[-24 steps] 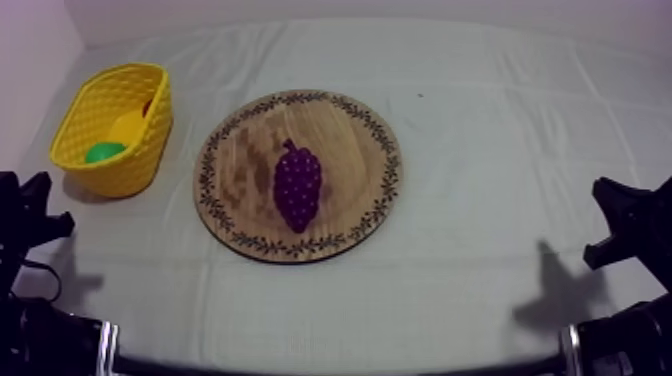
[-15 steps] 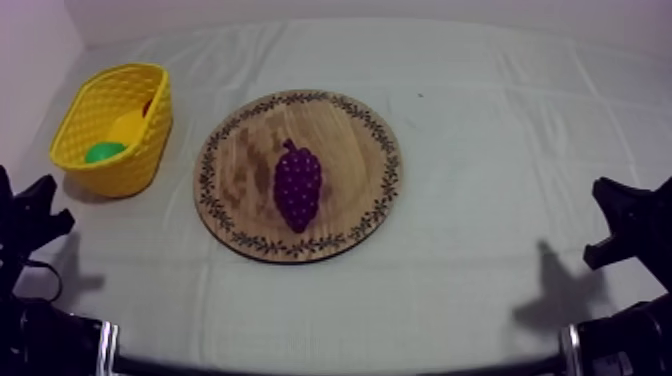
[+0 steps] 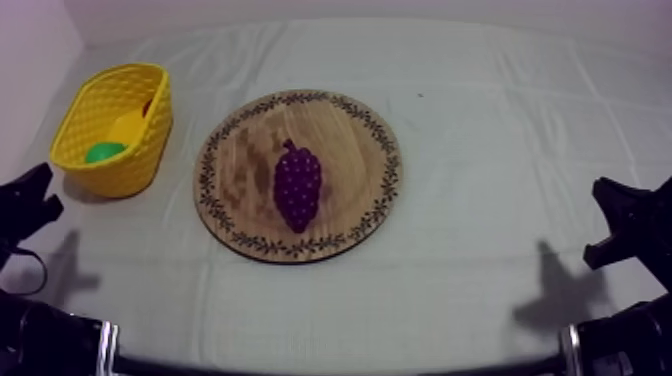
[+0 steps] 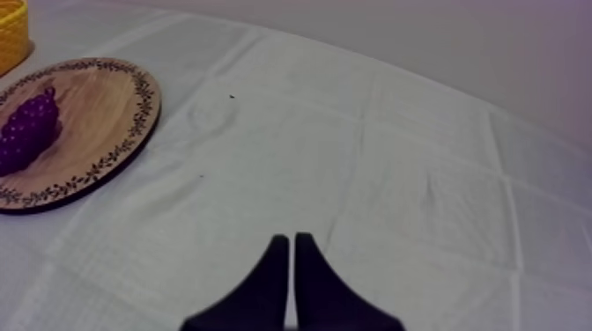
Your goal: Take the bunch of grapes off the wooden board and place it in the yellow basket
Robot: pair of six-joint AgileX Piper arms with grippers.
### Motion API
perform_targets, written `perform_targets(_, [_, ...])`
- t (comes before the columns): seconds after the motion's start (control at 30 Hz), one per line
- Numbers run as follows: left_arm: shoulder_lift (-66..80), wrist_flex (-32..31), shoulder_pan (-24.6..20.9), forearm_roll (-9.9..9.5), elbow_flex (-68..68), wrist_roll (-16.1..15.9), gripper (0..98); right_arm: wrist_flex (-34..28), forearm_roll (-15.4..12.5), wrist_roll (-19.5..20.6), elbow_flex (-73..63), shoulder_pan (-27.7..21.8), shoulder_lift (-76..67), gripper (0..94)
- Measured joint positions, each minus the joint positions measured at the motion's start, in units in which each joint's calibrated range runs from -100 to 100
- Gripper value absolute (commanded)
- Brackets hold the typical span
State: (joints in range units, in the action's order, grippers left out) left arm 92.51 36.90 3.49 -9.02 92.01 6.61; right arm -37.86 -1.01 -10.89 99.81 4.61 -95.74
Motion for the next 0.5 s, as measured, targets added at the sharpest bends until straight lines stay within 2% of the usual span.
perform_targets(0.37, [-19.3,11.5,6.6,-1.24,-26.5,5.5,0.0,0.0,0.0,0.0,0.0,0.0,0.0,0.4])
perform_targets(0.5, [-27.0,17.4,9.7,-1.73,-38.5,5.2,0.0,0.0,0.0,0.0,0.0,0.0,0.0,0.4])
